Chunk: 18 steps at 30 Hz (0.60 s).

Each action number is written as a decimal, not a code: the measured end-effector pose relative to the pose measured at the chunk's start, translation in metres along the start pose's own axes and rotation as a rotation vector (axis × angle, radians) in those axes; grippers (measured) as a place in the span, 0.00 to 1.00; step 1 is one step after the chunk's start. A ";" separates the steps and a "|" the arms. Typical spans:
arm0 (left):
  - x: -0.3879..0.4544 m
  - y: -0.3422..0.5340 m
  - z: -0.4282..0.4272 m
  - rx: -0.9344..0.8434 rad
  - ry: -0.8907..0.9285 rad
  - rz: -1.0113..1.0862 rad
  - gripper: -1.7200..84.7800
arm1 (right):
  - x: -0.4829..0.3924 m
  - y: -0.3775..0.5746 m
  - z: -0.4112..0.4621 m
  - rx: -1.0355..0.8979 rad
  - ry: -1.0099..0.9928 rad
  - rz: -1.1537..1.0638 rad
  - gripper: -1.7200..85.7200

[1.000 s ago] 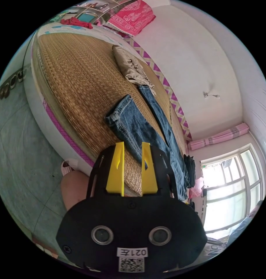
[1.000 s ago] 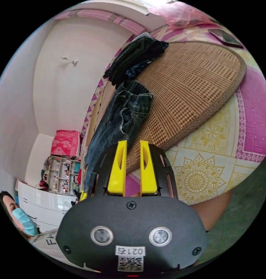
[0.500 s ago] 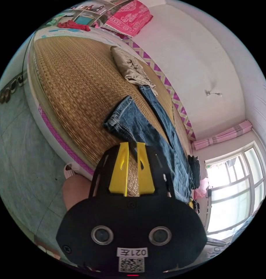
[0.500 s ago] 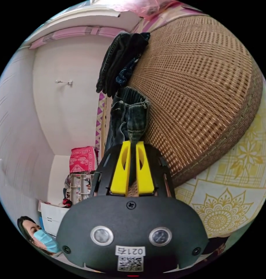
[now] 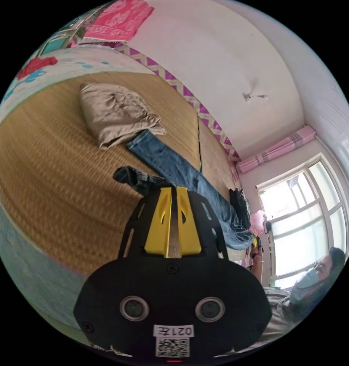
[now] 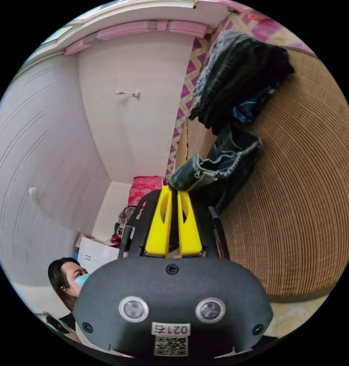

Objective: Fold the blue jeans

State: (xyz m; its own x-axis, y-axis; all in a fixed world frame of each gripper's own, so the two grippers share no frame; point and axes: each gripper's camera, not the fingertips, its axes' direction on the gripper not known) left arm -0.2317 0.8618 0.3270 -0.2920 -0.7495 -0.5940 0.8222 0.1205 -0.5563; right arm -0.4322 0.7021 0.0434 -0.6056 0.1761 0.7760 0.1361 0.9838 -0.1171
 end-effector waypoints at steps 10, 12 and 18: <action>-0.017 -0.222 0.222 -0.128 -0.206 -0.167 0.01 | 0.018 -0.227 0.136 -0.027 0.243 0.068 0.07; -0.034 -0.230 0.250 -0.151 -0.218 -0.186 0.01 | 0.036 -0.248 0.137 -0.039 0.230 0.083 0.06; -0.061 -0.221 0.233 -0.101 -0.055 -0.106 0.02 | -0.015 -0.269 0.096 -0.050 0.106 -0.055 0.05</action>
State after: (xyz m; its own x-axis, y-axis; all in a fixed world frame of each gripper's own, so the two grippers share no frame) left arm -0.2817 0.7294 0.6217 -0.3454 -0.7958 -0.4973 0.7340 0.1011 -0.6716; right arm -0.5348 0.4383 0.0037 -0.5276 0.1143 0.8418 0.1450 0.9885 -0.0433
